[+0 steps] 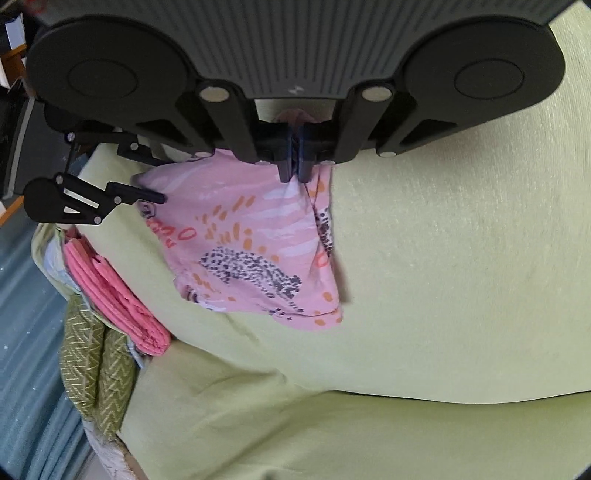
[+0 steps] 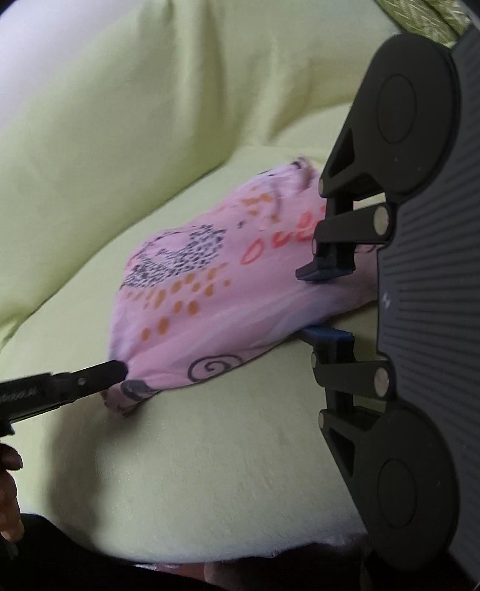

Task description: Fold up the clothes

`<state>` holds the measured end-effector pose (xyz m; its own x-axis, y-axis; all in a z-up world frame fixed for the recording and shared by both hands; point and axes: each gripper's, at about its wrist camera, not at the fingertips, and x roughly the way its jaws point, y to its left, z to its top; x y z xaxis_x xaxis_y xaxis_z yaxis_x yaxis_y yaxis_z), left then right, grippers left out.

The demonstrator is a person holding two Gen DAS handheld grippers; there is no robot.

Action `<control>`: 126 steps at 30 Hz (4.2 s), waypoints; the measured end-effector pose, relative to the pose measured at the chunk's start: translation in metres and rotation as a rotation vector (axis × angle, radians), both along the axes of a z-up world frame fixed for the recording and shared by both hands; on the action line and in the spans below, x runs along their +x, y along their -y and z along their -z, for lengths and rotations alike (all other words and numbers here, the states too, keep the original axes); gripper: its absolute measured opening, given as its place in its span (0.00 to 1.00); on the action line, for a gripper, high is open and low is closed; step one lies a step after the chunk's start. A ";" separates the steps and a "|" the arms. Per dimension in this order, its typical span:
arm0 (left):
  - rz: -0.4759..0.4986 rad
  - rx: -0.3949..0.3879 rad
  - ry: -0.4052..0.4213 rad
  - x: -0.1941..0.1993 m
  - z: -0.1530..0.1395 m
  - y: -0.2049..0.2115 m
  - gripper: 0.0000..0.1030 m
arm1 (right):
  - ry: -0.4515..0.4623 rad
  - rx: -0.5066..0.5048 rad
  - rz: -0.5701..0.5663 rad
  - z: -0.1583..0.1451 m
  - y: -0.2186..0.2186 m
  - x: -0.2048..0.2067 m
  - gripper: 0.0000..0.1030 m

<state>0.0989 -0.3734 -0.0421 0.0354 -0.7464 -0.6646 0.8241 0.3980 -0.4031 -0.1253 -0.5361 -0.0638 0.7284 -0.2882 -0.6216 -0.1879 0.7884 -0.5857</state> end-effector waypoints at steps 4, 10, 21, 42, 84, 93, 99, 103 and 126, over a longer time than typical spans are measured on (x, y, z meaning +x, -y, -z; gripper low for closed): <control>0.010 0.000 -0.021 0.007 -0.015 -0.010 0.14 | 0.063 0.169 -0.002 -0.035 0.007 -0.011 0.20; -0.058 -0.071 -0.079 0.051 -0.024 0.015 0.32 | 0.162 0.270 -0.002 -0.064 0.021 0.025 0.22; 0.005 -0.093 -0.217 0.095 0.009 0.071 0.00 | 0.117 0.261 -0.020 -0.038 0.021 0.059 0.22; -0.023 -0.072 -0.183 0.119 0.023 0.079 0.08 | 0.233 0.609 0.353 -0.030 0.128 0.090 0.20; 0.082 0.052 0.235 0.066 -0.004 0.097 0.11 | 0.217 0.736 0.590 0.010 0.229 0.063 0.22; 0.285 0.030 0.563 -0.044 -0.045 0.057 0.20 | 0.279 0.697 0.269 -0.022 0.118 0.025 0.22; 0.385 0.109 0.565 -0.058 0.000 0.044 0.22 | 0.157 0.664 0.175 0.013 0.095 0.038 0.14; 0.311 0.148 0.563 -0.036 -0.005 0.028 0.26 | 0.164 0.731 0.293 0.010 0.135 0.019 0.09; 0.579 0.248 0.964 -0.106 0.005 0.046 0.32 | -0.002 0.503 0.313 0.019 0.121 -0.005 0.20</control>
<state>-0.0069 -0.4193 -0.0470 0.3034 -0.6693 -0.6782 0.8324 -0.1601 0.5305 -0.1299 -0.6568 -0.0825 0.6552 -0.1586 -0.7387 0.0974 0.9873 -0.1256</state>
